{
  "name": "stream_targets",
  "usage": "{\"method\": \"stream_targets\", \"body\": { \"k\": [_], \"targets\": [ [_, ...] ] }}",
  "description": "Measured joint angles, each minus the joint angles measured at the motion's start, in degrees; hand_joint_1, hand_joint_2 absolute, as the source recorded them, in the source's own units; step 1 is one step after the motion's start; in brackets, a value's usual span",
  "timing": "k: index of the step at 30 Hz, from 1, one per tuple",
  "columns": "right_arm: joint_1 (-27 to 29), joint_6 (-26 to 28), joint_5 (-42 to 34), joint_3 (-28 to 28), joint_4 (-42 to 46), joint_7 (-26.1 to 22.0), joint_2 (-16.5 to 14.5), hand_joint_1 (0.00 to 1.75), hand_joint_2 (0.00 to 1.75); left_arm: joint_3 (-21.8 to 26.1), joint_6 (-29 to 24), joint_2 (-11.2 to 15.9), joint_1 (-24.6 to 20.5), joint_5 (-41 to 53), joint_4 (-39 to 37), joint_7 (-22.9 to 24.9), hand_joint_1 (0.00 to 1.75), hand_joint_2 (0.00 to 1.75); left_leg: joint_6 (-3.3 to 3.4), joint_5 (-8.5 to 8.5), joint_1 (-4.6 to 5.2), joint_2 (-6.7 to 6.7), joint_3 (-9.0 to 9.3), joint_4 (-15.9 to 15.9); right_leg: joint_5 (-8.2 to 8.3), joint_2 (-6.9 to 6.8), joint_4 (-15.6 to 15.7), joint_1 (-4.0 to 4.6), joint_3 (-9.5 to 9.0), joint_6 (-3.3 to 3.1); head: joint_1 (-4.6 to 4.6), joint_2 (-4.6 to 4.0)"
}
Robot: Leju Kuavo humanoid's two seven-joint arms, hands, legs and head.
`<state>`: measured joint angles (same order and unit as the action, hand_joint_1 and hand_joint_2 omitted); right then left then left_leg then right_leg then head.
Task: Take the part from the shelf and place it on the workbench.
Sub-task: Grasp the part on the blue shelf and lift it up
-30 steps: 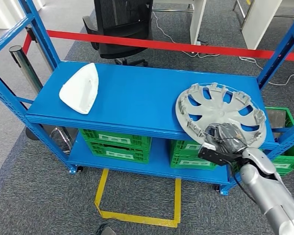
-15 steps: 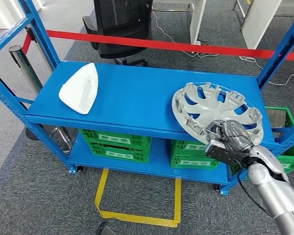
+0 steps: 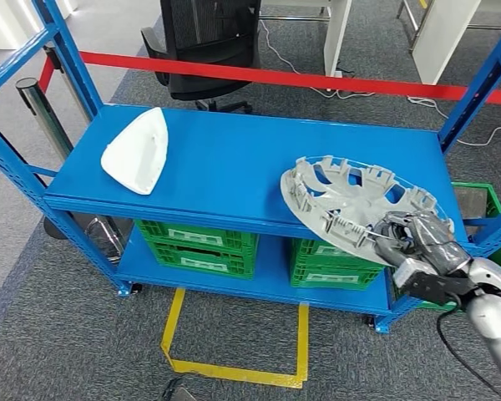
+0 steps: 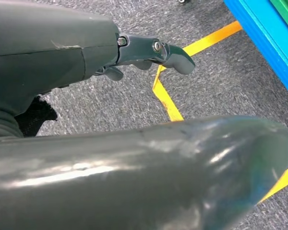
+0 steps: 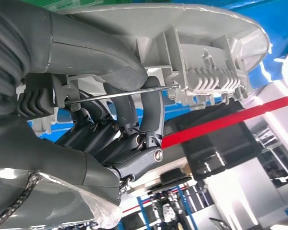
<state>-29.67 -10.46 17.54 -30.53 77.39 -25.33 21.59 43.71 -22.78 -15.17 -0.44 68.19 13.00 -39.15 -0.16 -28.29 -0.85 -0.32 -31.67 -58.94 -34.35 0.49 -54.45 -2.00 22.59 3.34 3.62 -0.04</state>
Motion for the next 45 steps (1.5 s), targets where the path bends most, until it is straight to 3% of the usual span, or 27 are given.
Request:
{"method": "stream_targets", "body": {
  "k": [11, 17, 30, 37, 45],
  "targets": [
    [1.7, -0.88, -0.47, 1.16, 4.21, -0.15, 3.02, 1.75, 1.75, 0.0, -0.08, -0.02, -0.02, 0.05, 0.0, -0.01, 0.0, 0.0, 0.0, 0.0, 0.0, 0.0, 0.0, 0.0, 0.0, 0.0, 0.0, 0.0, -0.01, 0.0, 0.0, 0.0],
    [3.28, -4.17, -3.85, 1.96, 6.71, -1.22, 5.89, 1.75, 1.75, 0.0, -0.54, -0.02, -0.03, -0.04, 0.0, -0.07, 0.0, 0.0, 0.01, -0.01, 0.0, -0.08, -0.01, 0.0, 0.0, -0.09, 0.01, -0.01, 0.17, 0.0, -0.01, 0.0],
    [11.09, -6.44, -7.57, 10.12, 18.64, -2.95, 12.42, 1.75, 1.75, 0.0, -1.23, -0.02, -0.03, -0.37, 0.0, -0.13, 0.0, 0.0, 0.01, -0.01, 0.04, -0.08, -0.02, 0.0, 0.0, -0.09, 0.02, -0.01, 0.13, 0.0, -0.01, 0.0],
    [17.28, -4.33, -1.49, 10.25, 26.64, -4.76, 12.11, 1.75, 1.75, 0.0, -1.48, -0.05, -0.05, -0.81, 0.0, 0.04, 0.0, 0.0, 0.01, -0.01, 0.05, -0.1, -0.04, 0.01, -0.01, -0.09, 0.01, 0.0, -0.05, 0.0, 0.0, 0.0],
    [19.66, -3.71, -4.13, 8.74, 33.48, -5.4, 12.01, 1.75, 1.75, 0.01, -1.84, -0.11, -0.07, -0.8, 0.0, 0.05, 0.0, 0.0, 0.0, -0.03, 0.04, -0.11, -0.03, 0.02, -0.07, -0.15, 0.02, -0.02, 0.58, 0.0, -0.01, 0.0]
  ]
}}
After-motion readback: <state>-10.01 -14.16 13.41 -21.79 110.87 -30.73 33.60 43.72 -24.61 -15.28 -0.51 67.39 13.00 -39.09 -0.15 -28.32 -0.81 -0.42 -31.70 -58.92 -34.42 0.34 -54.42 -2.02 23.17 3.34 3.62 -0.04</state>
